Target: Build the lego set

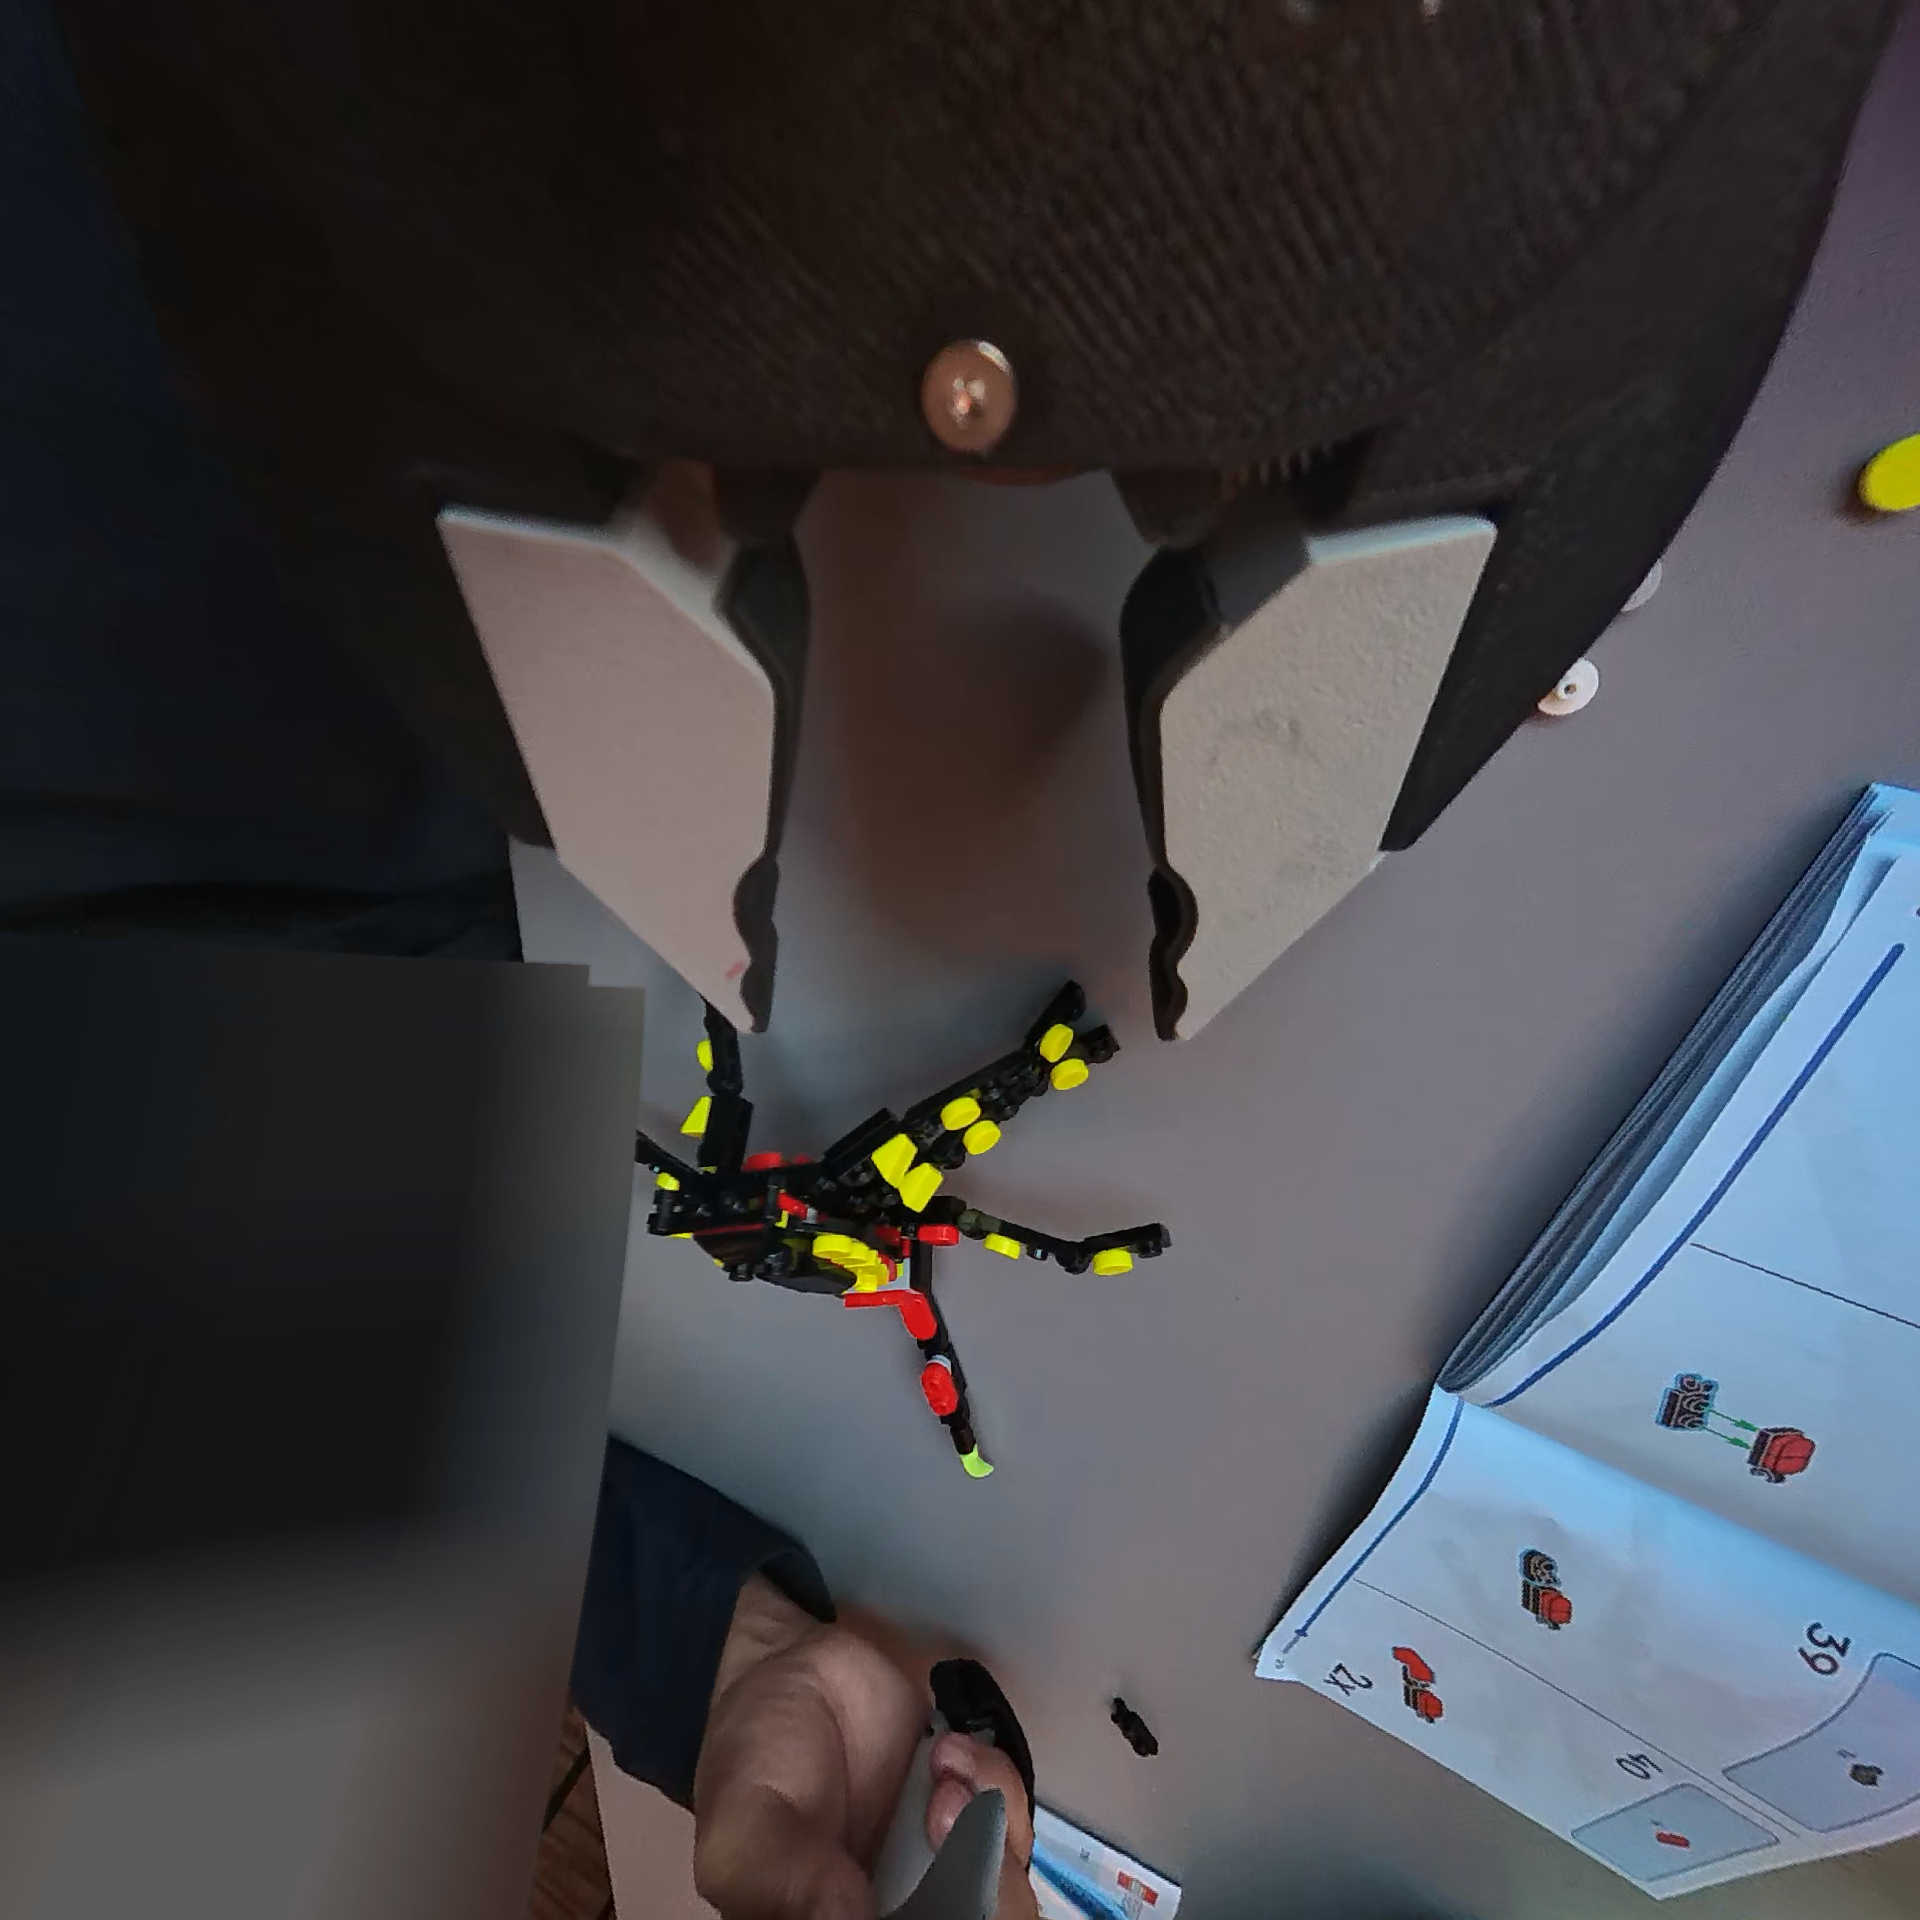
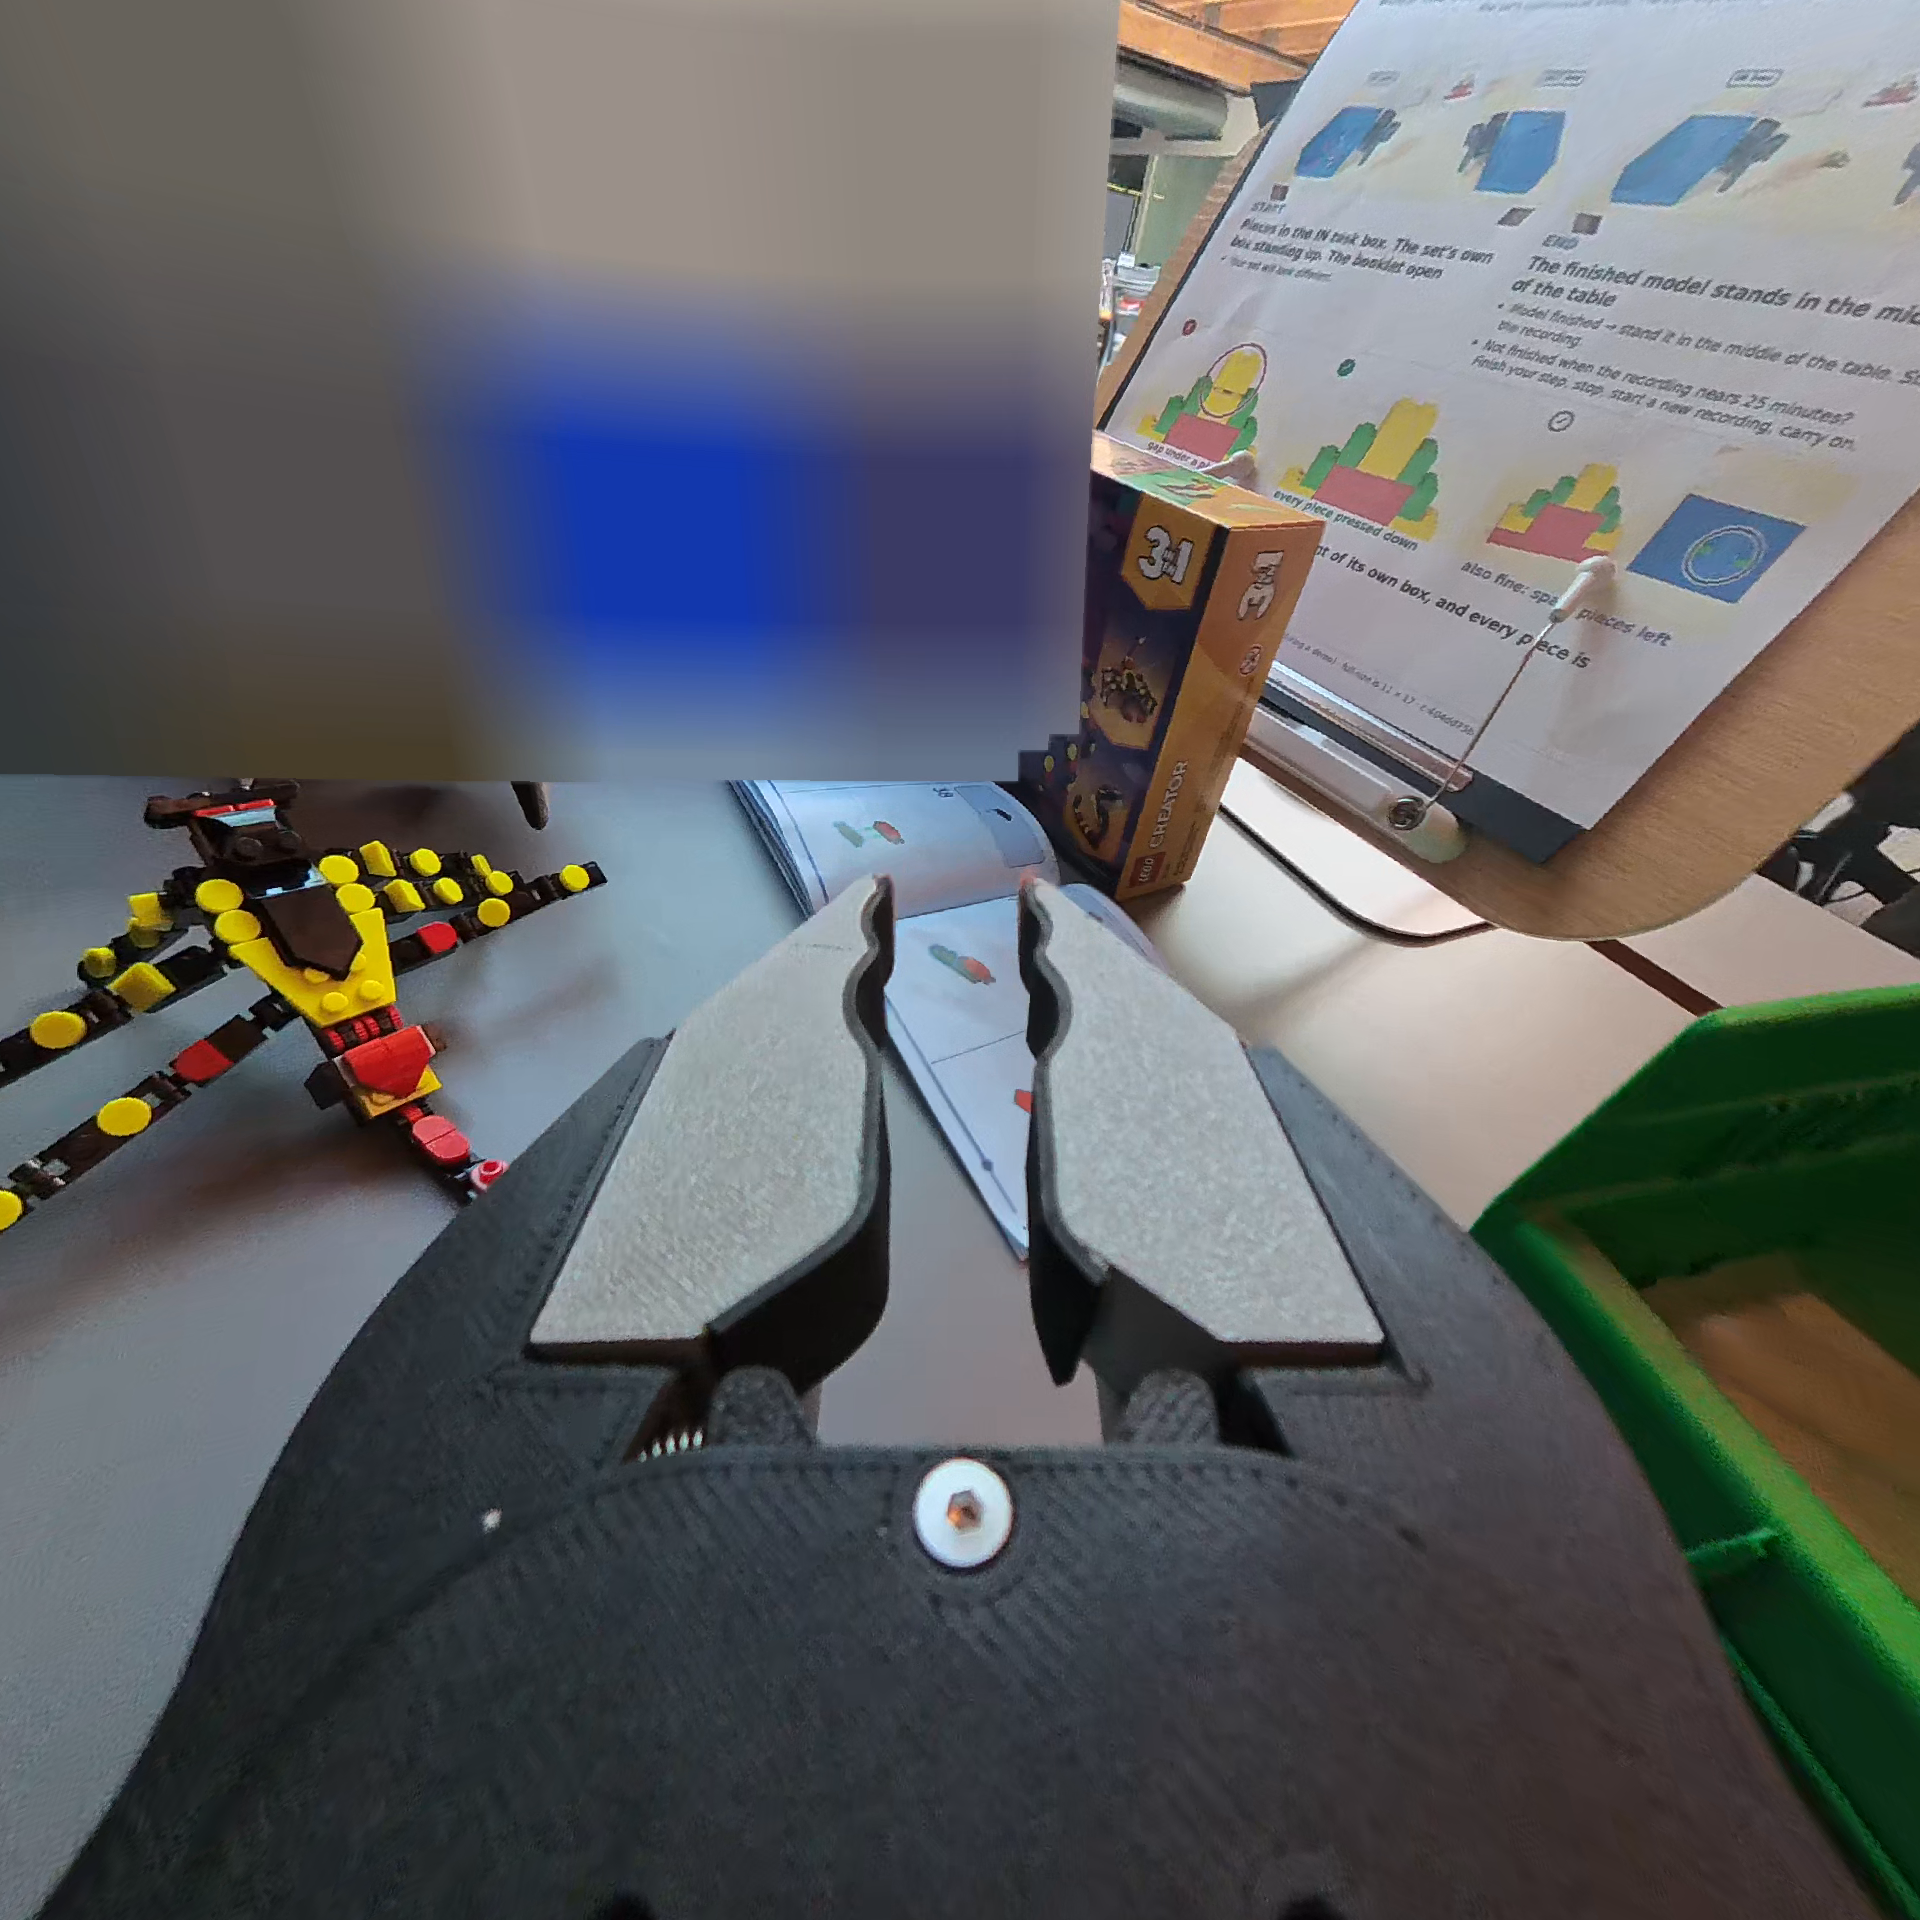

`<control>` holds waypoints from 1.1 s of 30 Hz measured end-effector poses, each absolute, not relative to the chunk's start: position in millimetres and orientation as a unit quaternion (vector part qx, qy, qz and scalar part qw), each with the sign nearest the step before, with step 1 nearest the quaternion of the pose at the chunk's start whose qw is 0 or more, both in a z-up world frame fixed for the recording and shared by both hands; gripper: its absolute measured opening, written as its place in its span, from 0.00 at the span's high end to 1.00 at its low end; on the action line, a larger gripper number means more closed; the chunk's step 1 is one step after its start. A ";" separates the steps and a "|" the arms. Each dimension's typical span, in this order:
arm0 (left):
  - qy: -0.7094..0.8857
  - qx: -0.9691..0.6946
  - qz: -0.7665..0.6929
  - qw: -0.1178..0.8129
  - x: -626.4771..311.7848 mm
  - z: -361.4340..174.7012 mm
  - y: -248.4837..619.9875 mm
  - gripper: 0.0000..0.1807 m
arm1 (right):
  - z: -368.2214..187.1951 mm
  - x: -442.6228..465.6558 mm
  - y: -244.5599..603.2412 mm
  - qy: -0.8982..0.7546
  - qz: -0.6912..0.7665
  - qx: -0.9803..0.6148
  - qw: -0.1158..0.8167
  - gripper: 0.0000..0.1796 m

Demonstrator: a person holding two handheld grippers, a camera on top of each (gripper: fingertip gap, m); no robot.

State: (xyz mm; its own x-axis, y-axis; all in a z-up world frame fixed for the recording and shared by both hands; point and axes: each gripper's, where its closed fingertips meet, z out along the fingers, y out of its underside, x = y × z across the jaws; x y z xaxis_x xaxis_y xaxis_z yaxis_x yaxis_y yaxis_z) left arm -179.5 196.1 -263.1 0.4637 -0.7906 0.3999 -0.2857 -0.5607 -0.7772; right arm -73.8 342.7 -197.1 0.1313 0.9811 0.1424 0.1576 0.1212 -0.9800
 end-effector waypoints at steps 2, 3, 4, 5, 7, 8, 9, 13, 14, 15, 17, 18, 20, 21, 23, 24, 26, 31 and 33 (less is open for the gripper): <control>0.338 -0.792 -0.389 0.326 -180.2 -262.6 196.8 0.61 | -202.4 -76.9 339.7 -0.543 0.379 -0.535 0.524 0.88; 0.336 -0.793 -0.389 0.328 -180.6 -262.5 197.3 0.61 | -205.1 -78.2 338.6 -0.549 0.373 -0.535 0.523 0.88; 0.335 -0.793 -0.388 0.329 -181.1 -262.2 197.6 0.61 | -208.0 -79.3 337.9 -0.554 0.368 -0.535 0.520 0.88; 0.334 -0.793 -0.389 0.328 -181.5 -262.3 197.3 0.61 | -210.7 -80.1 337.4 -0.559 0.364 -0.536 0.517 0.88; 0.334 -0.793 -0.391 0.328 -182.3 -261.9 196.3 0.61 | -215.4 -80.9 337.0 -0.568 0.354 -0.537 0.514 0.88; 0.333 -0.792 -0.392 0.330 -182.7 -261.3 196.3 0.62 | -217.8 -81.0 337.0 -0.574 0.346 -0.537 0.513 0.88; 0.331 -0.791 -0.393 0.331 -183.0 -260.7 196.6 0.62 | -220.1 -81.1 336.9 -0.580 0.337 -0.536 0.513 0.88; 0.328 -0.794 -0.388 0.333 -184.6 -261.6 197.2 0.62 | -228.3 -81.5 337.5 -0.597 0.308 -0.537 0.510 0.88; 0.324 -0.798 -0.384 0.333 -185.7 -262.7 198.8 0.63 | -228.6 -81.3 337.6 -0.598 0.306 -0.538 0.510 0.88; 0.317 -0.804 -0.379 0.332 -187.3 -264.4 200.9 0.63 | -229.0 -81.2 337.3 -0.599 0.304 -0.538 0.510 0.88; 0.305 -0.811 -0.377 0.327 -189.8 -266.7 203.4 0.64 | -229.8 -81.7 336.3 -0.603 0.298 -0.535 0.510 0.88; 0.303 -0.811 -0.378 0.329 -190.3 -266.3 203.7 0.64 | -230.9 -82.3 336.4 -0.606 0.295 -0.535 0.510 0.89; 0.301 -0.812 -0.375 0.331 -191.1 -266.3 204.3 0.64 | -233.6 -83.8 336.8 -0.609 0.293 -0.538 0.504 0.89; 0.302 -0.813 -0.373 0.329 -191.2 -267.3 204.0 0.64 | -234.1 -84.2 337.5 -0.608 0.293 -0.539 0.503 0.89; 0.303 -0.815 -0.370 0.326 -191.1 -268.6 203.6 0.64 | -233.3 -83.9 339.3 -0.604 0.295 -0.542 0.504 0.89; 0.304 -0.816 -0.369 0.326 -191.1 -268.8 203.6 0.64 | -232.5 -83.1 340.3 -0.602 0.297 -0.543 0.505 0.89; 0.303 -0.818 -0.367 0.324 -191.3 -269.9 203.4 0.65 | -232.0 -81.1 342.3 -0.598 0.298 -0.545 0.506 0.90; 0.297 -0.820 -0.368 0.323 -192.4 -270.2 204.2 0.65 | -237.1 -79.7 339.3 -0.601 0.302 -0.557 0.486 0.92; 0.298 -0.820 -0.367 0.323 -192.2 -270.7 204.3 0.66 | -237.6 -79.9 339.8 -0.601 0.300 -0.559 0.486 0.91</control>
State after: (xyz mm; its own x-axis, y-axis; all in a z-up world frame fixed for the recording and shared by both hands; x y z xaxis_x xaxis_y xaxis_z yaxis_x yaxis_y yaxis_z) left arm -192.2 204.3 -270.7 0.5535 -0.7251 0.4096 -0.2518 -0.6145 -0.7477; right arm -79.9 339.8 -237.6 0.0963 0.9637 0.2489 0.3797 0.1956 -0.9042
